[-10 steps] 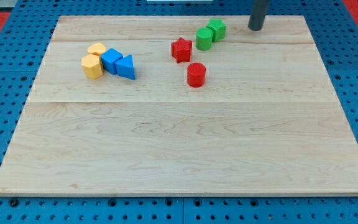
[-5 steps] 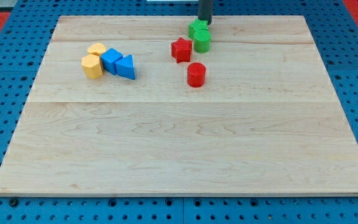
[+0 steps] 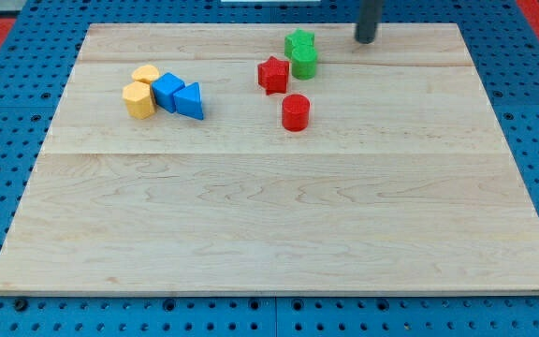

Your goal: Move the green star to the top left corner

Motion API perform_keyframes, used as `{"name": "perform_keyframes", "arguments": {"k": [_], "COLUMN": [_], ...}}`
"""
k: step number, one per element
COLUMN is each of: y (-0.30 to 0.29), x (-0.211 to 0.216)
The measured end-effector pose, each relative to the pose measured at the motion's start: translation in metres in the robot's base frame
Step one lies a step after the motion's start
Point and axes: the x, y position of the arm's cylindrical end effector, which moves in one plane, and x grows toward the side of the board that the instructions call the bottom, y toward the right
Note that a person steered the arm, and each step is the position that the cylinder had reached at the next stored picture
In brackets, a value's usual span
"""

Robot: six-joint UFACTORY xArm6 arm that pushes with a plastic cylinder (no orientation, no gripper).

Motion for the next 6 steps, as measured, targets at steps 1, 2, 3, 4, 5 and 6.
{"name": "perform_keyframes", "arguments": {"k": [1,2,3,4,5,6], "y": [-0.098,-0.153,-0.111,-0.149,-0.214,-0.241], "x": [0.013,-0.002,-0.008,-0.038,-0.027,-0.01]}}
